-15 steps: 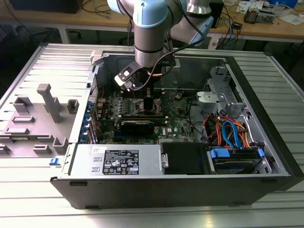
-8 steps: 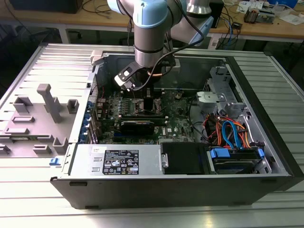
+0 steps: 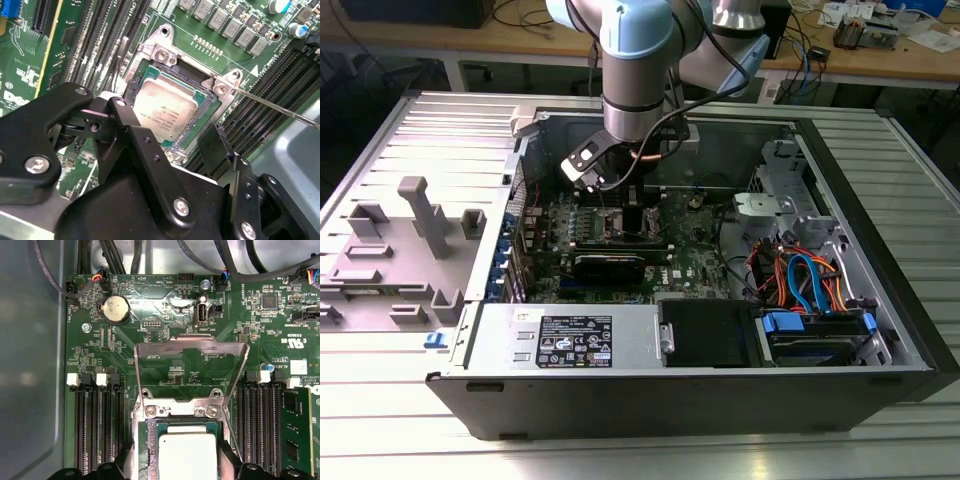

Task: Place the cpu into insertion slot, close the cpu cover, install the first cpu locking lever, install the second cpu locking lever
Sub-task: 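Place the cpu into insertion slot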

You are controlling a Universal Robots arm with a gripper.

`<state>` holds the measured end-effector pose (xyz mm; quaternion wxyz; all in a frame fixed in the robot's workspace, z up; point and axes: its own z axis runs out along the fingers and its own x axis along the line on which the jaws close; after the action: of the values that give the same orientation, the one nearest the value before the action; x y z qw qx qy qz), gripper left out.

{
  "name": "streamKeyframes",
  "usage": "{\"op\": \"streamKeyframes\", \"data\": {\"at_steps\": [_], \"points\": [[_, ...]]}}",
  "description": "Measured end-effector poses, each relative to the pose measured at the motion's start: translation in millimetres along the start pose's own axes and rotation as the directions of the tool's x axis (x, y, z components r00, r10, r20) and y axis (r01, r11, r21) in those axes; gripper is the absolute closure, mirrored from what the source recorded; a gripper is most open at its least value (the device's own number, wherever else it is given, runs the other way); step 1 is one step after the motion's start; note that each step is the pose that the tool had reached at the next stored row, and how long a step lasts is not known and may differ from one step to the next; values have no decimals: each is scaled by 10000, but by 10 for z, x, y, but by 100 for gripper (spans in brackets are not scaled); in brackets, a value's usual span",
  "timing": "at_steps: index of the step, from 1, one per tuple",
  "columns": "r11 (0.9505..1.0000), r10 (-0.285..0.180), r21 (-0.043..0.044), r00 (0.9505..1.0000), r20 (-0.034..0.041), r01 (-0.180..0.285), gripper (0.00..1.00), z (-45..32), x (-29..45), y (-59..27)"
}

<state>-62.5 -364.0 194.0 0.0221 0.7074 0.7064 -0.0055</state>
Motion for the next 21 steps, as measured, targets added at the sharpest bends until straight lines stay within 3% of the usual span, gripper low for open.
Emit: {"op": "streamKeyframes", "data": {"at_steps": [5,8,14,18,21], "points": [[10000,1,2,10000,4,-1,20,0,2,0],[10000,3,4,10000,-58,-3,20,0,8,-1],[10000,4,5,10000,-94,-4,20,1,17,-1],[10000,4,3,10000,-93,-4,32,0,12,-1],[10000,4,2,10000,-99,-4,35,2,5,0]]}}
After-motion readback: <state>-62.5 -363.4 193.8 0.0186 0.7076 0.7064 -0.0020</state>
